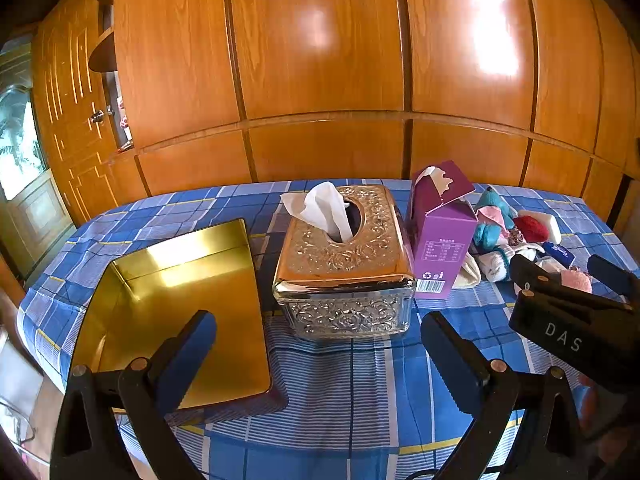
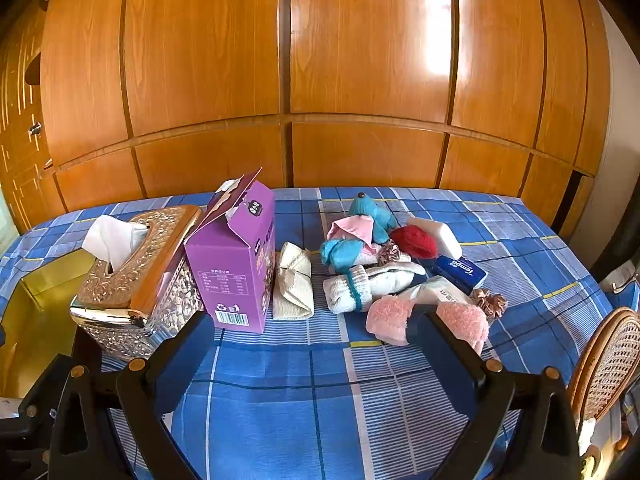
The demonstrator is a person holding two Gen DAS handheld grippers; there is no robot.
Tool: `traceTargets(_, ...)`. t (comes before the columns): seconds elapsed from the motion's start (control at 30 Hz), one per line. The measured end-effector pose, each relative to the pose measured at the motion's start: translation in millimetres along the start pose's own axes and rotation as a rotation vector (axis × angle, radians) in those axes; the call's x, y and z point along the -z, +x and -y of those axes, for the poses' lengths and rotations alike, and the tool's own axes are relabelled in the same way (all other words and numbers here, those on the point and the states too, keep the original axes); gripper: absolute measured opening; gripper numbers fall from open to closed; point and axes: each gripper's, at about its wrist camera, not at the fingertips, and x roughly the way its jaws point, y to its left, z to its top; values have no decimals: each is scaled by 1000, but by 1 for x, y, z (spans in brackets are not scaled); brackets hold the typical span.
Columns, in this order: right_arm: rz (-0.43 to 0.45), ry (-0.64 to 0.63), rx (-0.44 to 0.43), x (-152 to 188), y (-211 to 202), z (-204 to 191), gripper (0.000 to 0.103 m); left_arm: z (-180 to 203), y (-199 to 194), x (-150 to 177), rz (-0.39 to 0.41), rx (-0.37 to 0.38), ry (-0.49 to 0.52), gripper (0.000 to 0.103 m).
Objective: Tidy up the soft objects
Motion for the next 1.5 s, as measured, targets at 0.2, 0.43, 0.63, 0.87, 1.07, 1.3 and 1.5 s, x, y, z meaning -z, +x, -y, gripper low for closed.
traceTargets(0.2,-1,2,0,0,0,0,103,0,-1,0,7,-2,2,103)
traceTargets(0.43,-1,8,0,0,0,3,103,4,-2,-1,24,-2,10,103)
traceTargets(0.63,-3,20,5,-1,2,10,103,6,0,-1,-16,10,13,103)
traceTargets(0.87,-17,100,38,-14,12,52,103,9,1,-1,-13,138,9,103)
traceTargets(1.07,-35,236,103,-36,23,124,103,28,7,-10,-18,287,85,103)
traceTargets(1.3,-3,332,187,-50,46,186,103,52,11,-23,-86,380,127,103)
traceTargets(1.5,80,469,176,-43,54,224,103,87,21,-33,-109,429,240,102)
